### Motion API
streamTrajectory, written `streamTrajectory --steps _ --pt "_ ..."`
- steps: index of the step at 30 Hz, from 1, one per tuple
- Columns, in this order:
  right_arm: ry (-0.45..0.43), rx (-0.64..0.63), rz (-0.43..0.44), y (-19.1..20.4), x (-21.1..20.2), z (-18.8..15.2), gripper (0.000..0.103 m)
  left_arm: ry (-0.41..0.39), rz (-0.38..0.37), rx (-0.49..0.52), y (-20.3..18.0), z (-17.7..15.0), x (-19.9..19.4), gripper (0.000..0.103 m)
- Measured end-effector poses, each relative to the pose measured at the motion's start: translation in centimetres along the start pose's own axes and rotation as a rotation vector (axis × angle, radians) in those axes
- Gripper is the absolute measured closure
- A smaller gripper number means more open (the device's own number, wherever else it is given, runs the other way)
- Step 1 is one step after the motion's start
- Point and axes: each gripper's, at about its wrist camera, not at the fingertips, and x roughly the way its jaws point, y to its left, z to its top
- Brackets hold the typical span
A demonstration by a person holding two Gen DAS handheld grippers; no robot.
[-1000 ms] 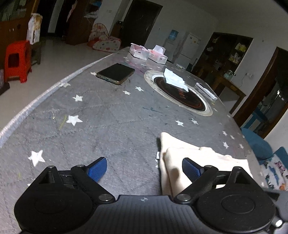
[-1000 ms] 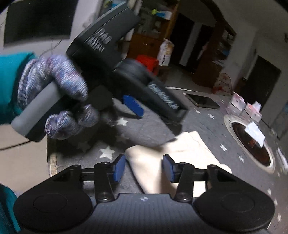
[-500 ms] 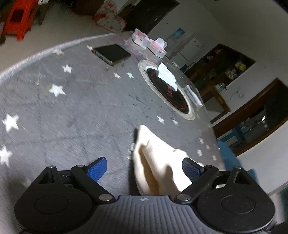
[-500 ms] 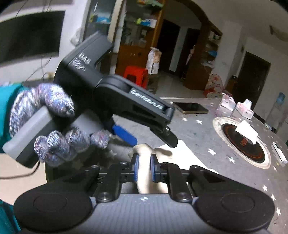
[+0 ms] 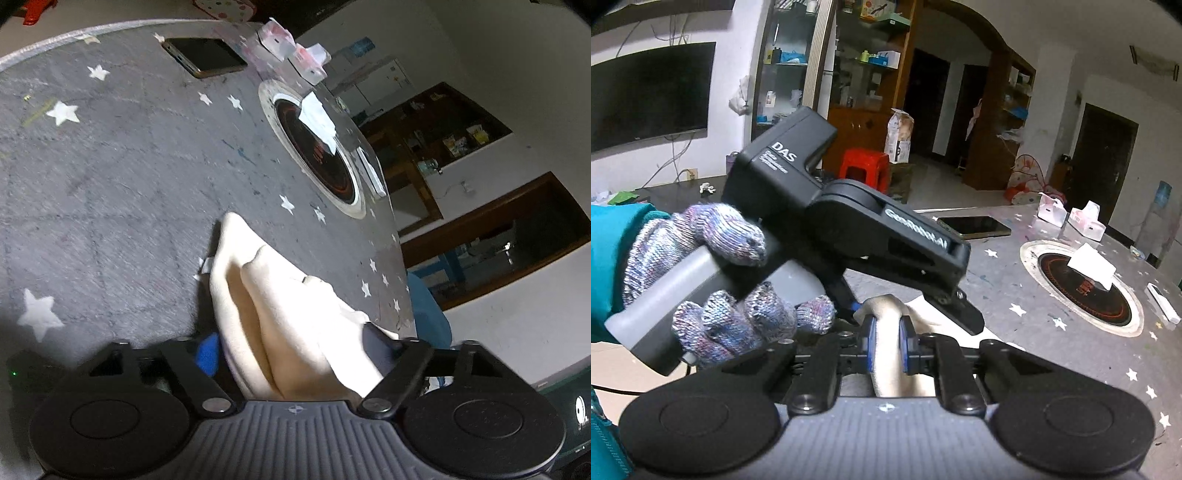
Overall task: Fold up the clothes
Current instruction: 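Grasp the sweatshirt edge with the left gripper while the right gripper grasps beside it, then lift the held edge with both grippers and fold it over the sweatshirt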
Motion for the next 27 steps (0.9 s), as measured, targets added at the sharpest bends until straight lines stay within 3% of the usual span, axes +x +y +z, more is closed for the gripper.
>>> streamTrajectory --steps 3,4,8,11,20,27 --pt "-0.002 0.048 -0.010 -0.8 -0.6 -0.7 0.090 0.030 -0.003 -0.011 0.4 -0.2 0.7 0.068" --pt "-0.002 0.064 -0.013 -1.1 -0.8 -1.0 0.088 0.035 0.000 -0.011 0.6 -0.2 0.9 0.072" --pt "-0.005 0.128 -0.026 -2.2 -1.6 -1.9 0.079 0.038 -0.002 -0.010 1.0 -0.2 0.9 0.075" --pt "-0.006 0.177 -0.039 -3.1 -2.3 -2.7 0.078 0.036 0.001 -0.001 0.9 -0.2 0.9 0.075" --pt "0.050 0.461 -0.349 -12.1 -5.2 -8.3 0.067 0.027 0.018 0.041 0.4 -0.4 0.8 0.075" --pt "0.062 0.635 -0.377 -16.4 -4.7 -11.4 0.058 0.023 0.036 0.063 0.0 -0.3 0.9 0.075"
